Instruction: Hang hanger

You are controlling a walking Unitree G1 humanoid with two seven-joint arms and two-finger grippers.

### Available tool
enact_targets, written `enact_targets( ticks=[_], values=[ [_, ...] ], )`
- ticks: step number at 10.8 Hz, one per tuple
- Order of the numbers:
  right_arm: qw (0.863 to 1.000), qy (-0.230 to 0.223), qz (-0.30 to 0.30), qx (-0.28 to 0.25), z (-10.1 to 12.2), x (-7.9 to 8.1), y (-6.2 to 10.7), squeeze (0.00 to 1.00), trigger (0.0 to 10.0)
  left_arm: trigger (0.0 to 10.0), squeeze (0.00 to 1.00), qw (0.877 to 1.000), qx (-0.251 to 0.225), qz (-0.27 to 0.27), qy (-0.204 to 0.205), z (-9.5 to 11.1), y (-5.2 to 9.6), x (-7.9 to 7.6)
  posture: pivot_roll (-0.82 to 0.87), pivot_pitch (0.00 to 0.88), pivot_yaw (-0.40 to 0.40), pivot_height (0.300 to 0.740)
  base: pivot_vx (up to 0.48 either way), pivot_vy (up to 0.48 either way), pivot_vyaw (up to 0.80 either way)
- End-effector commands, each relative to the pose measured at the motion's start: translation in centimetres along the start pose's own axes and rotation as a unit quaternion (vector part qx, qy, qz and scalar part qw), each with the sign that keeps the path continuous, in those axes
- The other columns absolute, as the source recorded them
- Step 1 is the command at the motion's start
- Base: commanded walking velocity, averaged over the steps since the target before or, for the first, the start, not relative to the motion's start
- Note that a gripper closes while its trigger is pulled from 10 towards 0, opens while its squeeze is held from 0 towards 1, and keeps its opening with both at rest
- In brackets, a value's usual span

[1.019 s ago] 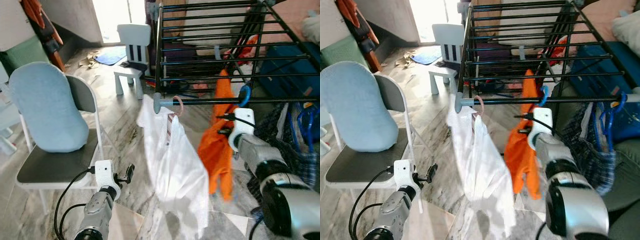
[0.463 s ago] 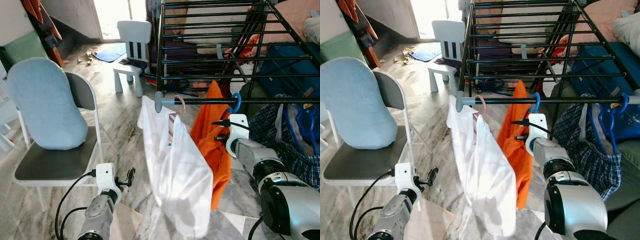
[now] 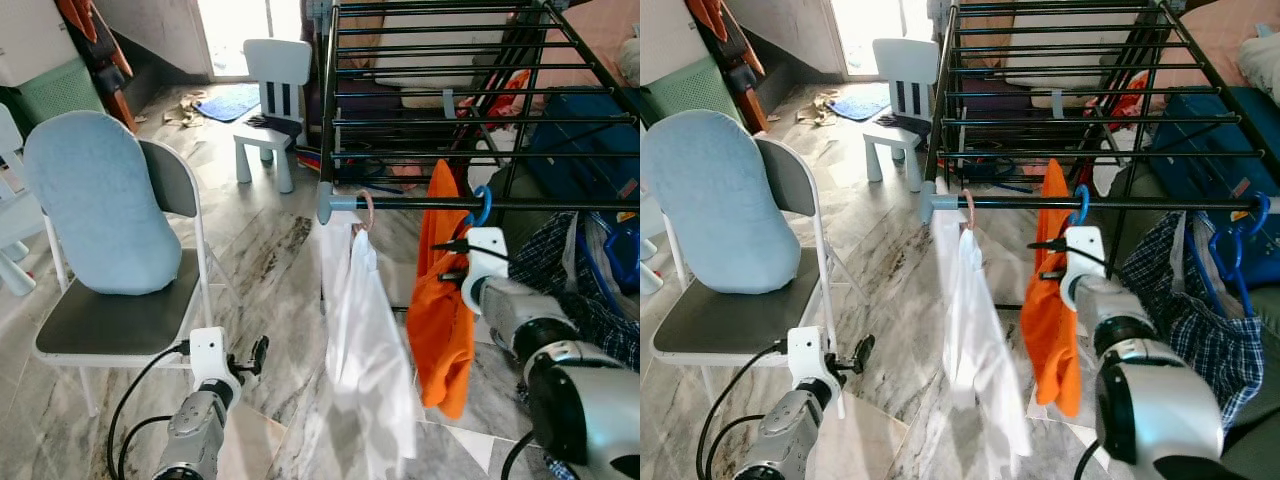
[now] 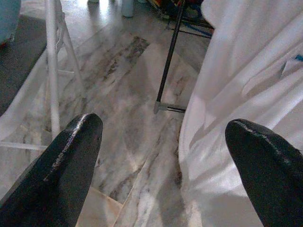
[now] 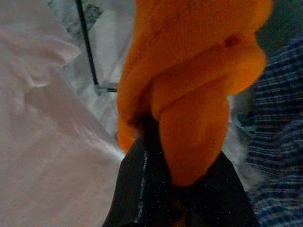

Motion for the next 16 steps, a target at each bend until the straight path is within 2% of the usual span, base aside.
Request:
enact_targets(
  ticks=[1,3,4,10,11,14,15,16],
  values=[
    [0.999,0.007,-0.02,-0.026,2.2,-1.1,0.3,0.0,10.0,10.0,0.0,1.0,0.003,0.007,-0.01,0.1,0.3,0.7,-0.05,0.0,0.025,0.74,0.0,0.0,0.0],
    [0.999,0.007,-0.034,-0.026,2.1,-1.9,0.4,0.0,10.0,10.0,0.0,1.0,0.004,0.014,-0.01,-0.1,0.6,1.1,-0.03,0.0,0.019,0.74,0.0,0.0,0.0],
    [0.999,0.0,-0.031,-0.021,1.6,-1.9,0.3,0.0,10.0,10.0,0.0,1.0,0.007,0.018,-0.009,-0.4,0.9,1.4,-0.03,0.0,0.019,0.74,0.0,0.0,0.0],
    [1.0,0.01,-0.012,0.019,-2.1,-0.4,-0.1,0.0,10.0,10.0,0.0,1.0,0.017,0.013,-0.016,-0.4,0.6,0.9,-0.04,0.0,0.025,0.74,0.0,0.0,0.0],
    [1.0,-0.009,-0.005,0.016,-2.2,-0.3,-0.1,1.0,10.0,10.0,0.0,1.0,0.019,0.014,-0.018,-0.5,0.6,1.0,-0.04,0.0,0.032,0.74,0.0,0.0,0.0],
    [1.0,0.002,-0.009,-0.016,-0.8,-0.4,0.0,1.0,10.0,10.0,0.0,0.999,0.021,0.017,-0.02,-0.4,0.5,1.0,-0.04,0.0,0.033,0.74,0.0,0.0,0.0],
    [0.999,0.028,-0.017,-0.031,-0.2,-0.5,0.0,1.0,10.0,10.0,0.0,0.999,0.023,0.013,-0.018,-0.5,0.6,1.0,-0.04,0.0,0.033,0.74,0.0,0.0,0.0],
    [0.998,0.033,-0.016,-0.045,0.4,-0.2,0.0,1.0,10.0,10.0,0.0,1.0,0.025,0.001,-0.007,-0.6,0.6,0.7,-0.04,0.0,0.034,0.74,0.0,0.0,0.0]
  ],
)
Point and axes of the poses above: a point about 5 cm out from each wrist's last joint towards the gripper, its own y axis pointing back from the gripper into the wrist, its own z axis along the axis of the wrist's last joint, x = y × z, the point moved 5 cm from there along -y, pointing out of the wrist towards the gripper, and after that the axes turned 8 degrees about y, right-handed, at the moved point
